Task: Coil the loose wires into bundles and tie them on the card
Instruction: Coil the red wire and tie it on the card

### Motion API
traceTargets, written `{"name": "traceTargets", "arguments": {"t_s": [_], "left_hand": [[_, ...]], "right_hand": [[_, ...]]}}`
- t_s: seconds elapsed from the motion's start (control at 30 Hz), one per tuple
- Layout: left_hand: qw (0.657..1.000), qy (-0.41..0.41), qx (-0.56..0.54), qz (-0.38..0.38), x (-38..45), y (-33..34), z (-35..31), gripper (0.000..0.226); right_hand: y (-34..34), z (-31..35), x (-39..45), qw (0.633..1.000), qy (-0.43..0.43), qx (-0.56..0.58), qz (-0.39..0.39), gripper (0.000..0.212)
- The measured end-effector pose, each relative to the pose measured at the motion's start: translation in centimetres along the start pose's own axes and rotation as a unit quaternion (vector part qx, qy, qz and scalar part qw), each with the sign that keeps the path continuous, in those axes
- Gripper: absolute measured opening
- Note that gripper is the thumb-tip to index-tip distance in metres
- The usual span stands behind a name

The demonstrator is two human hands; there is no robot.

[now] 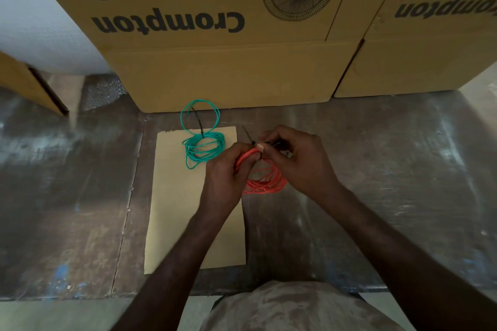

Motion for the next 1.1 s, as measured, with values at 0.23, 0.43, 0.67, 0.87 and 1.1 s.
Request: {"name": "traceTargets", "arguments": {"t_s": [0.23,0.43,0.67,0.87,1.1], "left_hand": [[0.995,-0.055,-0.081,-0.020,-0.8,-0.1,0.3,0.015],[0.978,-0.127,-0.152,-0.060,-1.8,0.4,-0.1,0.007],[0.943,-0.211,-0.238,-0.101,-1.6,1.3,-0.3,0.008],[0.935,-0.219,-0.254,-0.112,-1.0,1.0,-0.8,0.012],[0.926,-0.233,-0.274,-0.119,-0.4,1.0,-1.4,0.021]], "right_hand": [[0.3,-0.7,-0.3,0.995,0.083,0.019,-0.060,0.019],[0.5,-0.8,-0.8,0.984,0.131,0.071,-0.099,0.011],[1.0,-0.7,-1.2,0.965,0.175,0.151,-0.123,0.013],[-0.2,-0.7,-1.0,0.958,0.193,0.175,-0.122,0.021],[-0.4,1.0,-1.3,0.988,0.111,0.064,-0.080,0.025]]}}
Point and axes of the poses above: each hand's wrist, its own x-axis towards the middle knuckle, its own y-axis out of the palm, z = x × y, the point moved 4 cm from there along x, towards the middle knuckle, and after that the axes turned 9 degrees about -z, right-handed, at the moved point
